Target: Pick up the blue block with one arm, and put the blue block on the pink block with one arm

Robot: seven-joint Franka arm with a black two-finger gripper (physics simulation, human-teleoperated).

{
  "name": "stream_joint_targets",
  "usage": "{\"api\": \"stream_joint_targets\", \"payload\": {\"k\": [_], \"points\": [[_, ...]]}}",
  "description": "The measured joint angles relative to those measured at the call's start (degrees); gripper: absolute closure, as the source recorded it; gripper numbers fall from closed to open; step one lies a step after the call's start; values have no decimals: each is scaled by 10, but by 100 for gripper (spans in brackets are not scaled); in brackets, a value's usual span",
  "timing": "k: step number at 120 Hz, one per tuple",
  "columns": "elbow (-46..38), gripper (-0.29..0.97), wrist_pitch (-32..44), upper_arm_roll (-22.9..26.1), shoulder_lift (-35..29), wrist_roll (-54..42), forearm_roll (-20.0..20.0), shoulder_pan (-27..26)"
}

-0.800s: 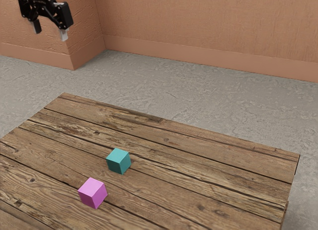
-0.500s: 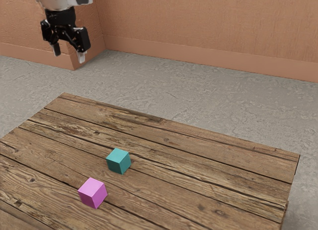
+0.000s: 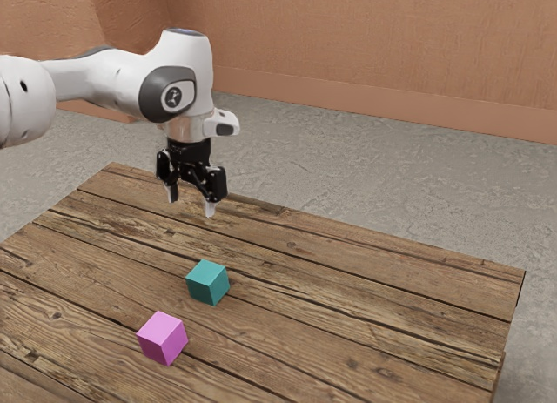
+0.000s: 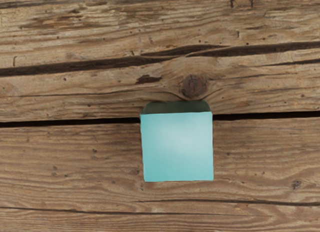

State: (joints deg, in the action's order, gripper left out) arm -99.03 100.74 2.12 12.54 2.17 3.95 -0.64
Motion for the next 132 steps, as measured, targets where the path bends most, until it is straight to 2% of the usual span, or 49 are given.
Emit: {"api": "stream_joint_targets", "payload": {"k": [33, 69, 125, 132], "points": [[-58, 0, 85, -4, 59, 35, -21, 5], [-134, 0, 157, -7, 48, 63, -24, 6], [-138, 0, 223, -7, 100, 88, -25, 6], [-138, 3, 226, -7, 104, 91, -25, 6]]}}
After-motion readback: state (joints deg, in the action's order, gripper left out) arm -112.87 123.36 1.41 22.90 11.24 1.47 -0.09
